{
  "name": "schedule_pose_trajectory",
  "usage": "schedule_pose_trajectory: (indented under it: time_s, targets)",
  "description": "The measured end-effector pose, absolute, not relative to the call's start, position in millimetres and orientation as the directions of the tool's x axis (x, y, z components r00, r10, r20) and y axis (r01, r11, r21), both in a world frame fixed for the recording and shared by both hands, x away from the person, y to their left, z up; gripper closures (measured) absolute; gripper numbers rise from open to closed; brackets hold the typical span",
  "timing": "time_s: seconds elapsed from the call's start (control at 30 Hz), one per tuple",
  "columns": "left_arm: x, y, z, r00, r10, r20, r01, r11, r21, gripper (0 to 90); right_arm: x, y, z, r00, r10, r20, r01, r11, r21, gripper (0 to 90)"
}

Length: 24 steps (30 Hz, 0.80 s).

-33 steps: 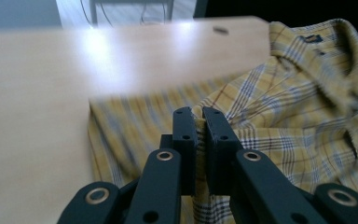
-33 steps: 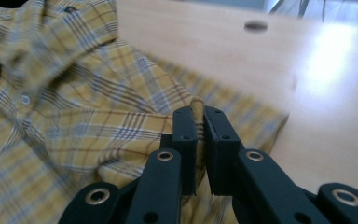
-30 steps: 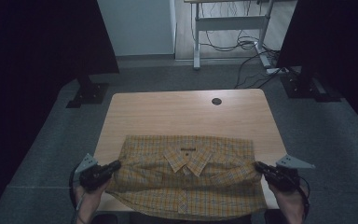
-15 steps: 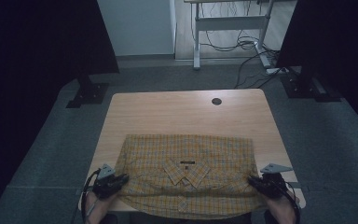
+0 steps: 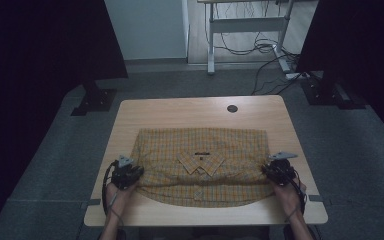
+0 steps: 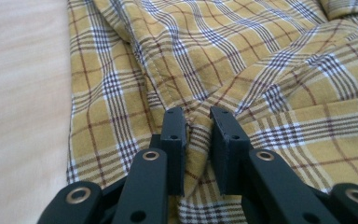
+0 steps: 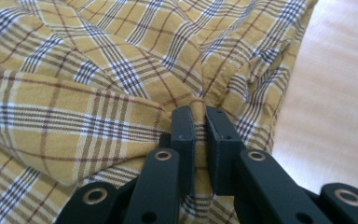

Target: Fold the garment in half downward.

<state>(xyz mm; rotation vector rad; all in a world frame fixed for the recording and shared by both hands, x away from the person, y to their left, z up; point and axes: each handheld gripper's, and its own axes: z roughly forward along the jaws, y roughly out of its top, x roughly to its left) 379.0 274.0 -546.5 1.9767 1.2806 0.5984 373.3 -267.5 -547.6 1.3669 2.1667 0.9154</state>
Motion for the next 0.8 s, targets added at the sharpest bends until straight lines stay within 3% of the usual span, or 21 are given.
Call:
schedule_pose_trajectory:
  time_s: [0.27, 0.47, 0.63, 0.8]
  targets:
    - [400.2, 277.5, -545.4, 0.425, 0.904, -0.046, 0.585, -0.235, 0.776, 83.0, 397.9, -273.3, -546.3, -0.396, 0.918, 0.024, 0.634, 0.254, 0.730, 82.2]
    - [387.4, 287.5, -509.7, 0.443, 0.895, -0.046, 0.465, -0.185, 0.866, 84.9, 381.2, -289.0, -519.3, -0.402, 0.914, 0.049, 0.547, 0.196, 0.814, 83.5]
    - [360.8, 284.1, -455.4, 0.486, 0.873, 0.035, 0.307, -0.208, 0.929, 84.9, 355.5, -294.1, -478.2, -0.438, 0.899, 0.011, 0.428, 0.198, 0.882, 83.5]
    - [330.8, 285.5, -447.4, 0.514, 0.853, 0.095, 0.281, -0.272, 0.920, 84.9, 322.2, -293.8, -463.6, -0.466, 0.885, -0.025, 0.379, 0.225, 0.898, 83.4]
